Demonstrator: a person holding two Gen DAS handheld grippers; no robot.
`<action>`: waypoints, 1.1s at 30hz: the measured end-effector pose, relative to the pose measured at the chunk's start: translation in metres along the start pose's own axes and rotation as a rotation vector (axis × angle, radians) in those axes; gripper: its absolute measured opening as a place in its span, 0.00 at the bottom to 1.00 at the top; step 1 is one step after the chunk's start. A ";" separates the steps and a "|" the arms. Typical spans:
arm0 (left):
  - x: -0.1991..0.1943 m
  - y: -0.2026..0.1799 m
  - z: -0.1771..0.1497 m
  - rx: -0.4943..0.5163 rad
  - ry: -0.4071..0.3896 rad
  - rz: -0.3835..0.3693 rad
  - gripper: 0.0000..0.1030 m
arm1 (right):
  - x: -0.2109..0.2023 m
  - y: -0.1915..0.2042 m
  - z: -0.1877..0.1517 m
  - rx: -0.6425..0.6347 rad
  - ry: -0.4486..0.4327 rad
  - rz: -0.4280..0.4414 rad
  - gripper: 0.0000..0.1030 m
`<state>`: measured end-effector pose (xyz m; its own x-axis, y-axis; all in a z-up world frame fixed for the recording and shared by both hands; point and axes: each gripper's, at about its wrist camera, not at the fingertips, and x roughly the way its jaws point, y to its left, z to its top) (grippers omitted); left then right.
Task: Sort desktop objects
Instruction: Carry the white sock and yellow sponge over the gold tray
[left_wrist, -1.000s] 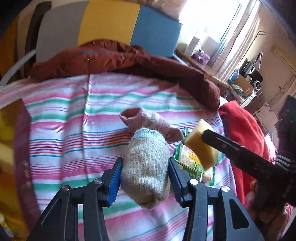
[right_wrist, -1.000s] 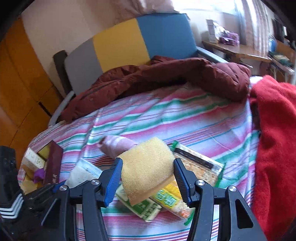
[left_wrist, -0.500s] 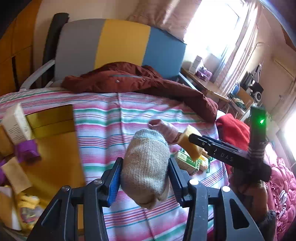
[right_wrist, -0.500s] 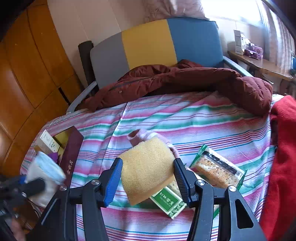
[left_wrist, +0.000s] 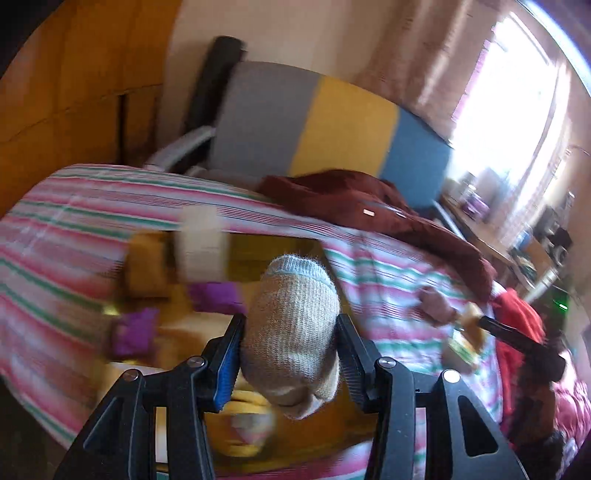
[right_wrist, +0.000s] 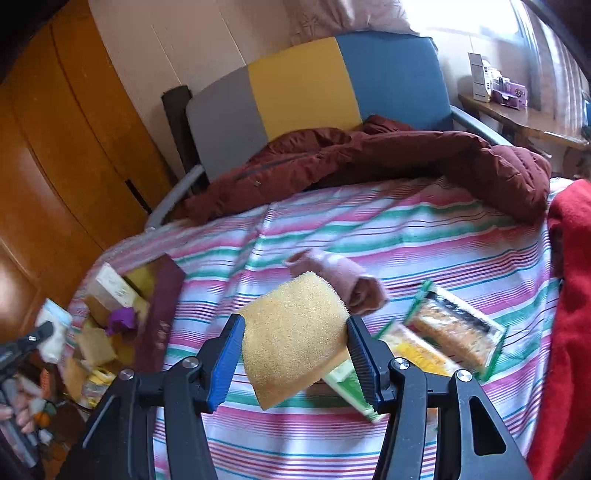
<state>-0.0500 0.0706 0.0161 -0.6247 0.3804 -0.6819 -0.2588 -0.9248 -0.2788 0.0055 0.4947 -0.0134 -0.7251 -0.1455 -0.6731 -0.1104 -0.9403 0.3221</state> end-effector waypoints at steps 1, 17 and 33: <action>-0.002 0.009 0.000 -0.011 -0.006 0.016 0.47 | -0.002 0.007 -0.001 -0.008 -0.004 0.005 0.55; 0.013 0.092 -0.006 -0.100 0.002 0.146 0.47 | 0.001 0.195 -0.041 -0.189 0.045 0.404 0.55; 0.044 0.115 0.012 -0.151 0.075 0.067 0.55 | 0.063 0.289 -0.084 -0.209 0.249 0.583 0.73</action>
<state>-0.1159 -0.0186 -0.0374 -0.5784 0.3214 -0.7497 -0.1011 -0.9402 -0.3251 -0.0147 0.1880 -0.0188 -0.4450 -0.6910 -0.5697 0.4045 -0.7226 0.5605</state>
